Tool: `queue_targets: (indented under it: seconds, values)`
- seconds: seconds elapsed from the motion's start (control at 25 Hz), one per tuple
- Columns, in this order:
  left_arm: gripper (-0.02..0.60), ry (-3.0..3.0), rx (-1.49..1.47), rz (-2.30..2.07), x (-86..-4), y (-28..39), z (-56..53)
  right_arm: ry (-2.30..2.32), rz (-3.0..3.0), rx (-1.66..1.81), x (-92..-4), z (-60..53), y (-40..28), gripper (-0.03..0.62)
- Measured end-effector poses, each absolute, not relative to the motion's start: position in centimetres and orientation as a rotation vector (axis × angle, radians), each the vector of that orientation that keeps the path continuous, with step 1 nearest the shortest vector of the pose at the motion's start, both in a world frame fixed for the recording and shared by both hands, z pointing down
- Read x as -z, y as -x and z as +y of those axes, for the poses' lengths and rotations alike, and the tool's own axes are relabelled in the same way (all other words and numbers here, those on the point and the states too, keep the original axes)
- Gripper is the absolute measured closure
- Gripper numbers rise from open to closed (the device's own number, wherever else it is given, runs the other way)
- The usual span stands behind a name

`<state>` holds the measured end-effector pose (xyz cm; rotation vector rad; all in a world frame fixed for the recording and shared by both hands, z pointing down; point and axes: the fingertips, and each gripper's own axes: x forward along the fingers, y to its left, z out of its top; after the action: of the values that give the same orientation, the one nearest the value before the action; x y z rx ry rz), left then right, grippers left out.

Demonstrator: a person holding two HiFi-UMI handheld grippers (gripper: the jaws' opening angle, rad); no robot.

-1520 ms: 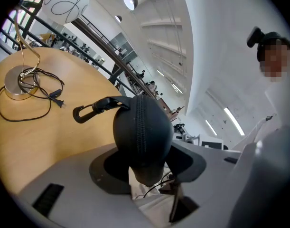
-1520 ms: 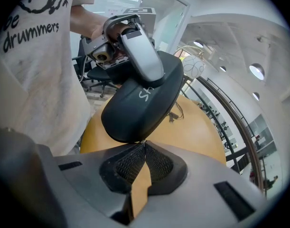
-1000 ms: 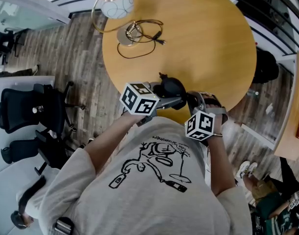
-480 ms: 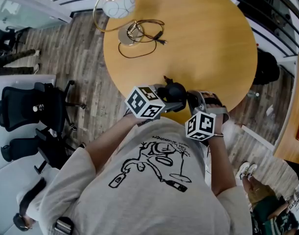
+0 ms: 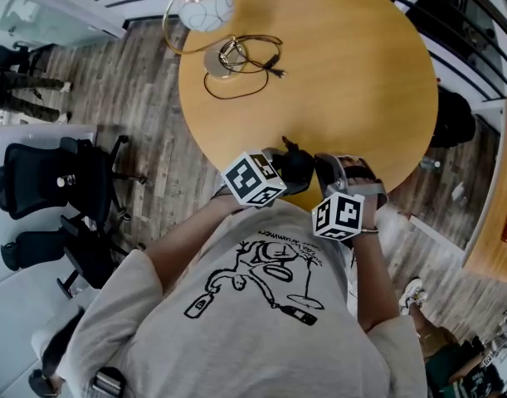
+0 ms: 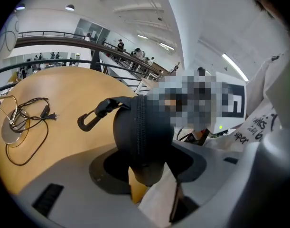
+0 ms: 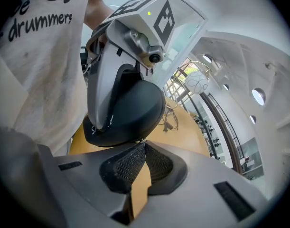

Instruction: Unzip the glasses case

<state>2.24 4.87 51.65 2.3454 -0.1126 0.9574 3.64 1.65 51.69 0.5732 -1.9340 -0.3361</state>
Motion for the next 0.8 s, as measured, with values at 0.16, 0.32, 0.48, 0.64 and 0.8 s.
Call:
queue_targets:
  seconds: [0.16, 0.32, 0.48, 0.64, 0.8]
  values:
    - [0.364, -2.344, -1.047, -0.087, -52.7, -2.0, 5.4, -0.566, -1.918, 0.358, -51.6, 1.6, -3.4, 0.572]
    - [0.364, -2.341, -1.136, -0.058, -53.5, -1.9, 5.8, -0.546, -1.881, 0.400, -51.6, 1.6, -3.3, 0.572]
    - [0.364, -2.352, -1.265, -0.053, -54.7, -1.6, 5.8, -0.505, -1.808, 0.479, -51.9, 1.5, -3.2, 0.572]
    - [0.364, -2.377, -1.433, -0.067, -56.1, -1.1, 5.2, -0.456, -1.712, 0.600, -52.1, 1.2, -2.5, 0.572]
    - [0.365, -2.374, -1.511, -0.081, -57.2, -1.2, 4.9, -0.430, -1.678, 0.655, -52.1, 1.2, -1.6, 0.572]
